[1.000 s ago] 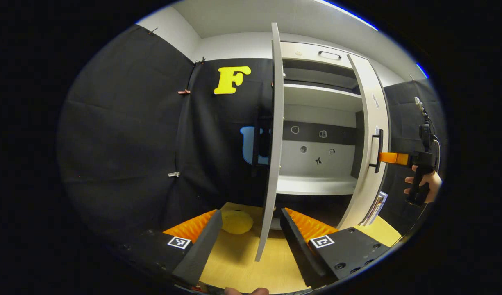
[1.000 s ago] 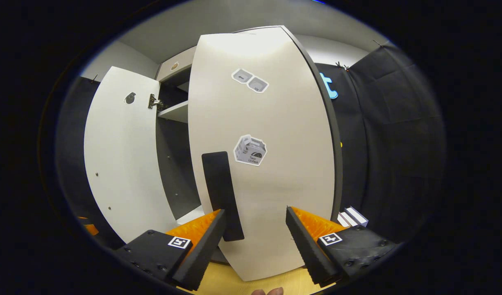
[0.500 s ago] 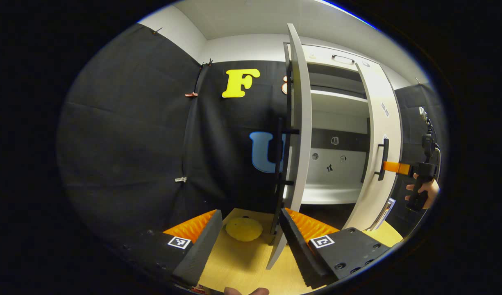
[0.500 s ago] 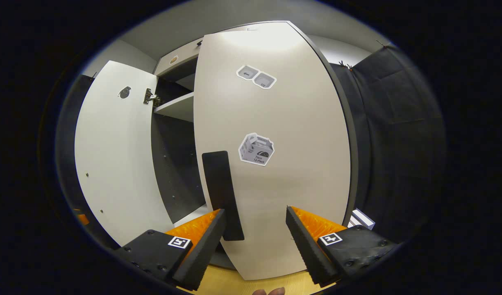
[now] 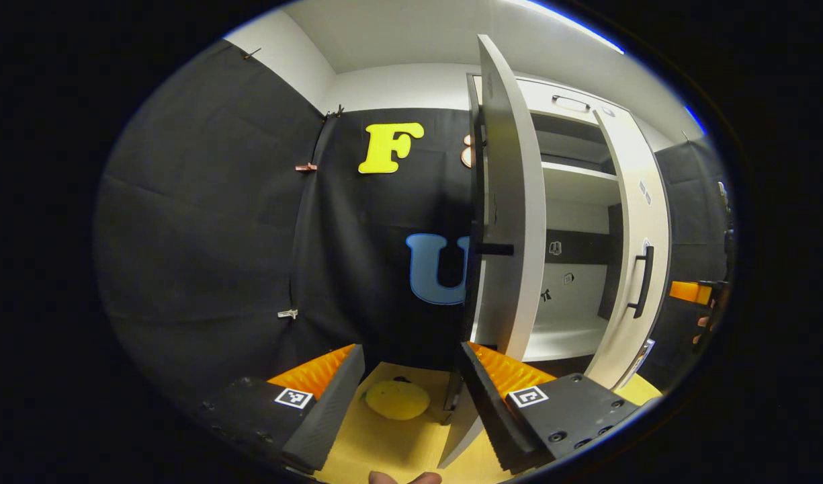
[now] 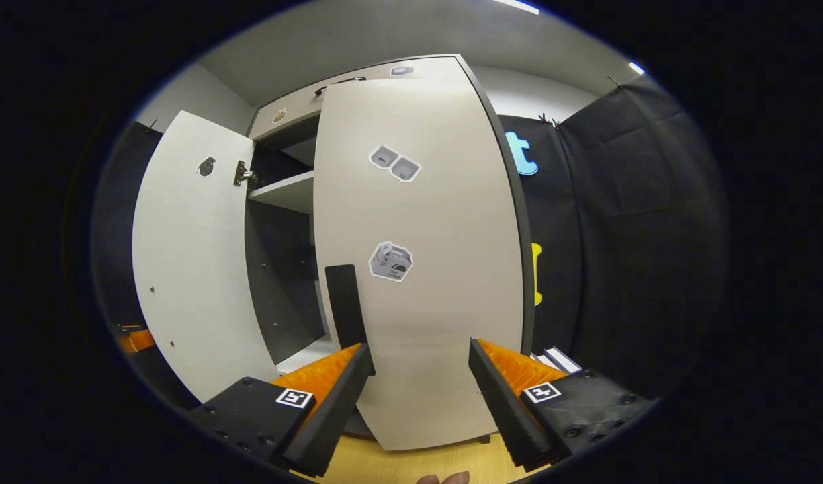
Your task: Grasp the bottle in the cabinet with the left hand and place it on the coaster, then close the right door with the right hand and the left door with the left hand.
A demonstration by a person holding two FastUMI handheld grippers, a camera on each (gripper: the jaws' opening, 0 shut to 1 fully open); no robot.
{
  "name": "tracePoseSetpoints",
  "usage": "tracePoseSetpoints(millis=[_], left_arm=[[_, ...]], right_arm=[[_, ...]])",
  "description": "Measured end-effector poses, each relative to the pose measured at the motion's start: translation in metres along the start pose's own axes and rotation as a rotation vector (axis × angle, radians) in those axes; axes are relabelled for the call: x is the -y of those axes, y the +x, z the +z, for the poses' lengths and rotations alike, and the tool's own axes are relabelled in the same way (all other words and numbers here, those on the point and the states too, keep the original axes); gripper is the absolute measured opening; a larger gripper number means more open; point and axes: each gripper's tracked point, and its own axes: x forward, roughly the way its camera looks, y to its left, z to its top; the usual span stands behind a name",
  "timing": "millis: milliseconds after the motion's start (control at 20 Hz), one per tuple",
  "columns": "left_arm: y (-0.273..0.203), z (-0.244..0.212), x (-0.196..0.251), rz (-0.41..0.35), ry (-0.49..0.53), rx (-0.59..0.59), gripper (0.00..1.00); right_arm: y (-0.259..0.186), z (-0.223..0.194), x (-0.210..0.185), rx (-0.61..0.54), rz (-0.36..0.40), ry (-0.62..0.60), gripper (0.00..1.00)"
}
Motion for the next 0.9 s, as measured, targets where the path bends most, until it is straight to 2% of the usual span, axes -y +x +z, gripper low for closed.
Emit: tracePoseSetpoints(millis=[400, 650, 700, 750, 900], left_arm=[[0.003, 0.001, 0.028, -0.054, -0.024, -0.004, 0.89], [-0.001, -0.001, 0.088, -0.140, 0.030, 0.001, 0.88], [0.000, -0.002, 0.098, -0.150, 0.038, 0.005, 0.92], [0.001, -0.001, 0.107, -0.158, 0.046, 0.011, 0.88], [0.006, -0.003, 0.132, -0.184, 0.038, 0.009, 0.88]], right_arm=[[-0.020, 0.004, 0.020, 0.005, -0.026, -0.009, 0.98], [-0.031, 0.009, 0.027, 0.013, -0.029, -0.040, 0.98], [-0.032, 0.009, 0.030, 0.013, -0.031, -0.048, 0.98], [-0.033, 0.010, 0.033, 0.014, -0.034, -0.055, 0.98], [-0.036, 0.011, 0.042, 0.013, -0.043, -0.058, 0.98]])
